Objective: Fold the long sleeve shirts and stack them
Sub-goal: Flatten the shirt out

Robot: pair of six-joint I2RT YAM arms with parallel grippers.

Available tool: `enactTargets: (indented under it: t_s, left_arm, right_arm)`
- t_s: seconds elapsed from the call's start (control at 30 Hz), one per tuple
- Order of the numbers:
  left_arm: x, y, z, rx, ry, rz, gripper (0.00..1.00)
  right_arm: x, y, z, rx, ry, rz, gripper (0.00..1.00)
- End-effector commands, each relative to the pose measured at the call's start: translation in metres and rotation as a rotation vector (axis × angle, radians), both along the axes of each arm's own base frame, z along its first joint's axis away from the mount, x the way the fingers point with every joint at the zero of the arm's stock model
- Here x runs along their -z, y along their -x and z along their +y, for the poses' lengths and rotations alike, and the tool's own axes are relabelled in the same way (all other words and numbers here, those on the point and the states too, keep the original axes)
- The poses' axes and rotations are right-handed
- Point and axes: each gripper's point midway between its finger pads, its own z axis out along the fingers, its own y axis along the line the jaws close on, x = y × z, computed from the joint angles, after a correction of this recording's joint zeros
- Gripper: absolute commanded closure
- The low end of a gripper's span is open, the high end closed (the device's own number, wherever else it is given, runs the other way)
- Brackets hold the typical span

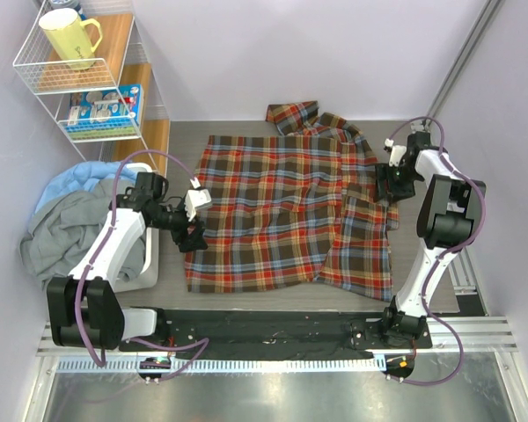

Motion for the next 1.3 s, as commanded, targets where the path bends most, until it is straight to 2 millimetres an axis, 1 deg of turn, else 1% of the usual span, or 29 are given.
enactTargets:
  t_s: [0.0, 0.07, 0.1, 0.13, 0.17, 0.2, 0.27, 0.3, 0.33, 0.37, 0.4, 0.43, 0.5, 0.53, 0.6, 0.63, 0.67, 0.7, 0.73, 0.77, 0.8, 0.83, 0.87, 0.93, 1.03, 1.13, 1.17, 1.2, 1.27]
  left_arm:
    - [-0.010, -0.003, -0.006, 0.020, 0.036, -0.052, 0.25]
    - [-0.009, -0.003, -0.005, 0.017, 0.034, -0.051, 0.25]
    - [-0.010, -0.004, -0.006, 0.020, 0.034, -0.055, 0.25]
    - [-0.010, -0.003, -0.006, 0.017, 0.033, -0.053, 0.25]
    - [-0.010, -0.003, -0.006, 0.016, 0.035, -0.049, 0.25]
    - [-0.011, -0.003, -0.005, 0.011, 0.037, -0.049, 0.25]
    - [-0.013, -0.004, -0.006, -0.007, 0.045, -0.029, 0.25]
    - [-0.017, -0.006, -0.007, -0.013, 0.051, -0.029, 0.26]
    - [-0.019, -0.004, -0.009, -0.011, 0.064, -0.007, 0.26]
    - [-0.022, -0.004, -0.010, -0.022, 0.074, 0.008, 0.27]
    - [-0.029, -0.007, -0.012, -0.025, 0.083, 0.003, 0.28]
    - [-0.034, -0.008, -0.013, -0.026, 0.094, -0.001, 0.28]
    - [-0.045, -0.006, -0.017, -0.029, 0.127, 0.003, 0.29]
    - [-0.055, -0.009, -0.019, -0.034, 0.141, -0.015, 0.29]
    - [-0.072, -0.010, -0.023, -0.048, 0.179, -0.033, 0.28]
    - [-0.082, -0.012, -0.025, -0.052, 0.195, -0.052, 0.28]
    - [-0.091, -0.012, -0.026, -0.057, 0.206, -0.068, 0.28]
    - [-0.097, -0.014, -0.027, -0.078, 0.227, -0.061, 0.28]
    - [-0.102, -0.014, -0.028, -0.080, 0.235, -0.064, 0.28]
    - [-0.109, -0.014, -0.030, -0.079, 0.247, -0.071, 0.28]
    - [-0.114, -0.013, -0.031, -0.078, 0.258, -0.072, 0.28]
    - [-0.116, -0.012, -0.032, -0.083, 0.264, -0.067, 0.28]
    - [-0.118, -0.011, -0.032, -0.079, 0.267, -0.068, 0.28]
    - [-0.118, -0.010, -0.032, -0.077, 0.266, -0.069, 0.28]
    - [-0.112, -0.012, -0.031, -0.084, 0.257, -0.065, 0.27]
    - [-0.106, -0.016, -0.029, -0.095, 0.246, -0.052, 0.28]
    - [-0.104, -0.017, -0.029, -0.096, 0.243, -0.049, 0.28]
    - [-0.100, -0.018, -0.028, -0.099, 0.239, -0.042, 0.28]
    - [-0.094, -0.021, -0.027, -0.105, 0.225, -0.040, 0.30]
  right_arm:
    - [-0.018, -0.002, 0.008, -0.003, -0.036, -0.039, 0.39]
    - [-0.022, -0.001, 0.017, -0.024, -0.081, -0.042, 0.49]
    - [-0.025, 0.000, 0.020, -0.035, -0.098, -0.045, 0.59]
    - [-0.030, 0.000, 0.024, -0.054, -0.115, -0.057, 0.65]
    - [-0.040, 0.002, 0.026, -0.064, -0.121, -0.075, 0.71]
    - [-0.047, 0.004, 0.030, -0.078, -0.134, -0.086, 0.83]
    - [-0.065, 0.011, 0.042, -0.127, -0.192, -0.109, 0.95]
    - [-0.088, 0.015, 0.051, -0.159, -0.223, -0.155, 0.99]
    - [-0.100, 0.021, 0.059, -0.199, -0.253, -0.176, 0.99]
    - [-0.120, 0.033, 0.076, -0.265, -0.337, -0.207, 0.99]
    - [-0.148, 0.045, 0.086, -0.317, -0.360, -0.274, 0.99]
    - [-0.166, 0.057, 0.097, -0.366, -0.386, -0.313, 0.99]
    - [-0.195, 0.088, 0.123, -0.480, -0.461, -0.362, 0.99]
    - [-0.222, 0.112, 0.145, -0.574, -0.457, -0.430, 0.99]
    - [-0.237, 0.146, 0.172, -0.672, -0.463, -0.457, 0.99]
    - [-0.256, 0.179, 0.202, -0.791, -0.470, -0.508, 0.99]
    - [-0.270, 0.186, 0.214, -0.829, -0.462, -0.587, 0.99]
    - [-0.267, 0.201, 0.227, -0.797, -0.511, -0.555, 0.99]
    - [-0.273, 0.208, 0.234, -0.799, -0.517, -0.593, 0.99]
    - [-0.297, 0.222, 0.246, -0.856, -0.538, -0.718, 0.99]
    - [-0.296, 0.226, 0.249, -0.848, -0.572, -0.724, 0.99]
    - [-0.305, 0.234, 0.253, -0.818, -0.635, -0.723, 0.99]
    - [-0.321, 0.242, 0.260, -0.852, -0.675, -0.783, 0.99]
    - [-0.321, 0.255, 0.275, -0.848, -0.762, -0.735, 0.99]
    - [-0.303, 0.264, 0.294, -0.892, -0.821, -0.647, 0.99]
    - [-0.256, 0.265, 0.309, -0.914, -0.823, -0.520, 0.99]
    - [-0.229, 0.262, 0.310, -0.894, -0.784, -0.479, 0.99]
    - [-0.211, 0.259, 0.313, -0.888, -0.760, -0.443, 0.99]
    - [-0.187, 0.250, 0.314, -0.884, -0.721, -0.414, 0.99]
